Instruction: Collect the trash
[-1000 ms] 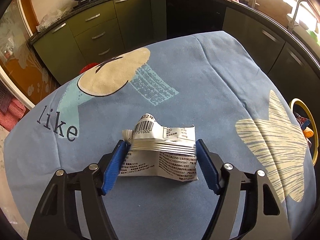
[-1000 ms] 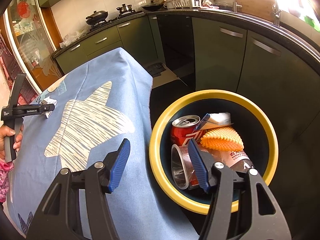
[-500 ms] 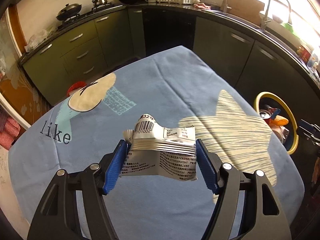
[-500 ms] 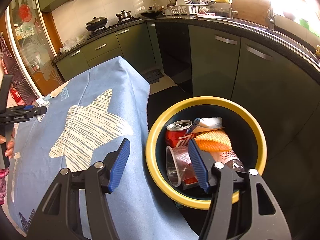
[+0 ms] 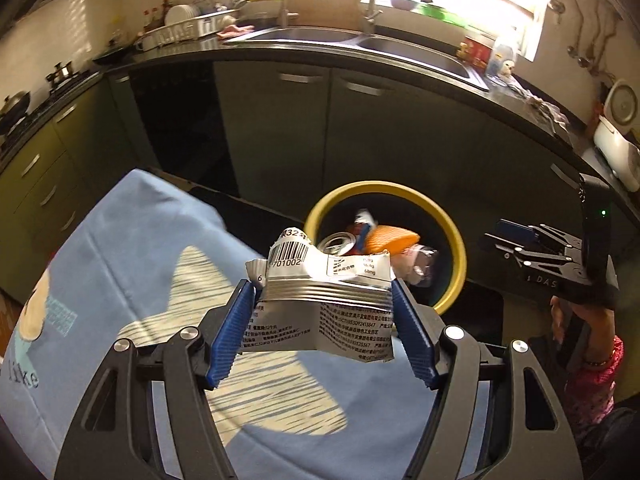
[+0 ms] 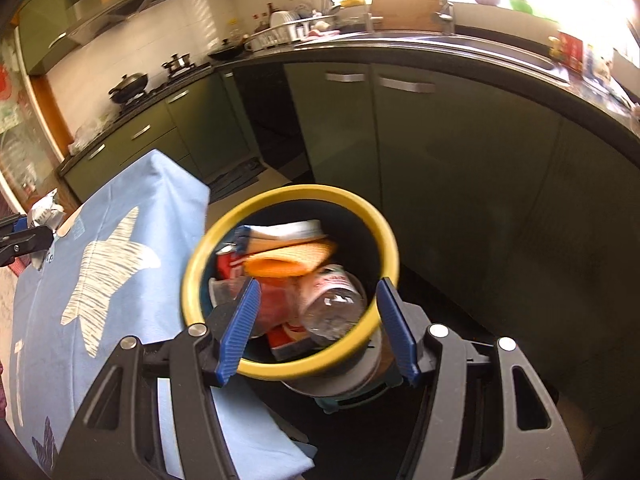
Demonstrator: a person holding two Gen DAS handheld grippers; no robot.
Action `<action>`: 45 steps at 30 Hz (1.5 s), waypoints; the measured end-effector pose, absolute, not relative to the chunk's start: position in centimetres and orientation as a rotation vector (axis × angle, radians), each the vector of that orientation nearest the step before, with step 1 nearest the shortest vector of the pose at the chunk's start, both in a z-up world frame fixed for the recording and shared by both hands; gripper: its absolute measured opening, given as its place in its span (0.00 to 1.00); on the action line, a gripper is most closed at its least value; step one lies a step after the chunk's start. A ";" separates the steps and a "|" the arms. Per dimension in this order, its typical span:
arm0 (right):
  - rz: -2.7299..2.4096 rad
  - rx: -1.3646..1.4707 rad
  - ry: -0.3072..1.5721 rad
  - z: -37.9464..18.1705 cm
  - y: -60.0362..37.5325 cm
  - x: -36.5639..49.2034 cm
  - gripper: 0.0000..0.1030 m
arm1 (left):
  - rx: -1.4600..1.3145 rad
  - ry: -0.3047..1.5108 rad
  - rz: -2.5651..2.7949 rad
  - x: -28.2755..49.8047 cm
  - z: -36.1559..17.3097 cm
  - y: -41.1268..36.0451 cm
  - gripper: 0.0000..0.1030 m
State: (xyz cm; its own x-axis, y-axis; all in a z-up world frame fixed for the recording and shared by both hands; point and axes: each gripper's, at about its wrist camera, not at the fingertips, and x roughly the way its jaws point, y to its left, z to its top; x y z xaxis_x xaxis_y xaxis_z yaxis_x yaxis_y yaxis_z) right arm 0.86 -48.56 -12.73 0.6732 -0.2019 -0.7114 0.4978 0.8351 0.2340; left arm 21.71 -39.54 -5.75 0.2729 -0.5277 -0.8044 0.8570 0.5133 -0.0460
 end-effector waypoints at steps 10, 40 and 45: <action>-0.467 0.501 0.712 -13.6 -52.0 -2.9 0.57 | 0.569 0.935 -1.160 19.9 -10.3 -55.4 0.67; -0.323 0.431 0.721 -11.8 -47.2 -1.6 0.68 | 0.351 0.735 -0.896 17.7 -3.3 -39.4 0.95; -0.253 0.376 0.739 -11.4 -43.9 -0.6 0.80 | 0.315 0.672 -0.752 15.3 -2.7 -31.5 0.95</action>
